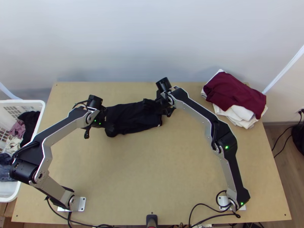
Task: Fold the t-shirt
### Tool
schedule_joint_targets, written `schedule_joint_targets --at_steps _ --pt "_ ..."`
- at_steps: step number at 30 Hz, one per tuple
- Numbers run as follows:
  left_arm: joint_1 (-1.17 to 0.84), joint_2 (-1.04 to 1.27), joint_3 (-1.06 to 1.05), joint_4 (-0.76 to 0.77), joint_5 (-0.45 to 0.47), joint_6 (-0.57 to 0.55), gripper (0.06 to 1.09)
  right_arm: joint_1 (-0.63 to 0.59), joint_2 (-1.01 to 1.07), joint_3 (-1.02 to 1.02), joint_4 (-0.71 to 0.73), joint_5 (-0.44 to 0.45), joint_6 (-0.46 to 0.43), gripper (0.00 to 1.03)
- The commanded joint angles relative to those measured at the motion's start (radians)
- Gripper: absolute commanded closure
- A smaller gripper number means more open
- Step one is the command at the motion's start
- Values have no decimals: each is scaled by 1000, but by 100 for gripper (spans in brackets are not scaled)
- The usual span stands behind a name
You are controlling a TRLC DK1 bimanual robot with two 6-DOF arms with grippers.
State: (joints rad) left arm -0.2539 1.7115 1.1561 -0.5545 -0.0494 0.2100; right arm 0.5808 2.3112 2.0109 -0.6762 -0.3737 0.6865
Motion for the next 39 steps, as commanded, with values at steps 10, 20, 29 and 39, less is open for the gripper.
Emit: schedule_joint_targets --at_steps 10,20,29,39 --pt "25 -121 57 -44 -18 26 9 -81 -282 -163 -22 -16 -24 4" --pt "48 -170 126 -111 -18 25 9 -180 -249 -251 -22 -314 -96 4" --pt "96 -208 126 -145 -18 28 9 -183 -138 -236 23 -326 -159 4" --pt "133 -234 117 -163 -20 34 9 -182 -44 -207 29 -341 -180 4"
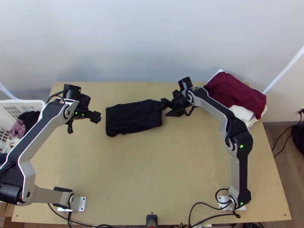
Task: Fold the t-shirt
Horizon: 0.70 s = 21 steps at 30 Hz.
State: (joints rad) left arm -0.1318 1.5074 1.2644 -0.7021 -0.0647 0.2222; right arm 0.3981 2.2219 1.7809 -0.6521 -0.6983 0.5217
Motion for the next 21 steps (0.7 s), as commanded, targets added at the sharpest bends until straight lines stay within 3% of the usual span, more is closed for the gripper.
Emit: schedule_joint_targets --at_steps 1,12,19,20,21 --pt "14 -32 9 -16 -4 22 9 2 53 28 5 -20 -20 4" --pt "38 -58 10 -40 -4 40 9 107 137 124 3 -20 -11 4" --pt "44 -78 9 -57 -7 42 9 186 228 333 -18 -18 49 4" --pt "47 -81 9 -60 -7 42 9 188 231 350 -21 -17 67 8" --pt "49 -82 9 -62 -9 40 9 188 231 361 -21 -17 72 21"
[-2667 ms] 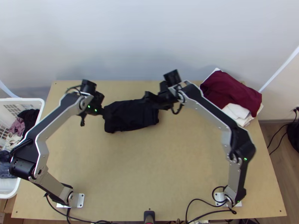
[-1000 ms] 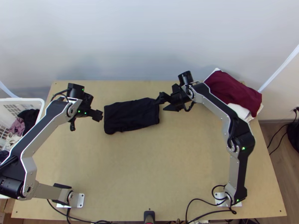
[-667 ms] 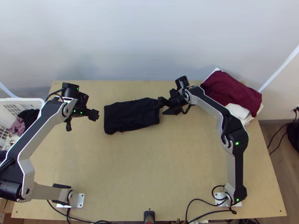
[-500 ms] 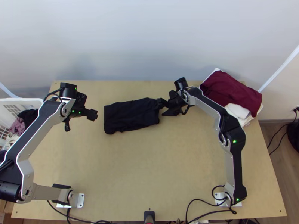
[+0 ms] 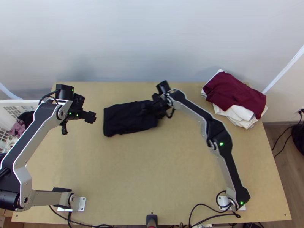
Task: Fold the t-shirt
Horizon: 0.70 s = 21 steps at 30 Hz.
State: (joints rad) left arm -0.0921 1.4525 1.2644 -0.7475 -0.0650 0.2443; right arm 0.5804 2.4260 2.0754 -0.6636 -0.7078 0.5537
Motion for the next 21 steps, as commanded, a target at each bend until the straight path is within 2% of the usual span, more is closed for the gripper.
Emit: schedule_joint_targets --at_steps 1,2,3,4,15,21 --pt "9 -30 9 -18 -9 20 9 6 21 71 -10 -5 48 40" --pt "12 -34 7 -19 -9 20 9 2 16 75 -10 -1 55 63" --pt "15 -37 7 -19 -9 20 9 -2 5 77 -10 4 58 91" --pt "20 -40 4 -19 -7 21 9 -7 -12 75 -10 5 60 100" --pt "26 -47 3 -19 -7 24 9 -86 -286 71 -10 4 94 100" --pt "22 -53 4 -18 -7 20 9 -182 -407 124 -8 4 114 100"
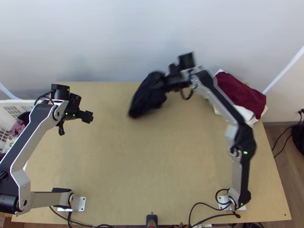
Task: Fold the t-shirt
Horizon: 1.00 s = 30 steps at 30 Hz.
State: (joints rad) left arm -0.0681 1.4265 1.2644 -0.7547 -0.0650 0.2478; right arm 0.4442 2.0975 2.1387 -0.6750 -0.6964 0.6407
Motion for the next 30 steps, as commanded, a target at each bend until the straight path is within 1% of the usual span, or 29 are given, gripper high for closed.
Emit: schedule_joint_targets --at_steps 1,3,4,7,19,21,24,30 --pt "-2 -31 4 -11 -7 16 9 -70 -93 79 3 -8 27 100" --pt "-6 -35 4 -11 -7 13 9 -125 -114 116 20 -9 42 100" --pt "-7 -40 4 -11 -6 13 9 -153 -126 128 31 -23 57 100" --pt "-9 -49 4 -9 -6 11 9 -237 -160 139 52 -74 66 100" --pt "-1 -86 -13 -12 -7 15 9 -541 -197 150 78 -230 70 100" --pt "-2 -89 -11 -12 -7 15 9 -585 -186 151 88 -276 70 100" --pt "-4 -93 -5 -17 -7 15 9 -653 -169 156 101 -341 60 100" --pt "-4 -97 0 -23 -7 16 9 -743 -126 150 106 -411 16 100"
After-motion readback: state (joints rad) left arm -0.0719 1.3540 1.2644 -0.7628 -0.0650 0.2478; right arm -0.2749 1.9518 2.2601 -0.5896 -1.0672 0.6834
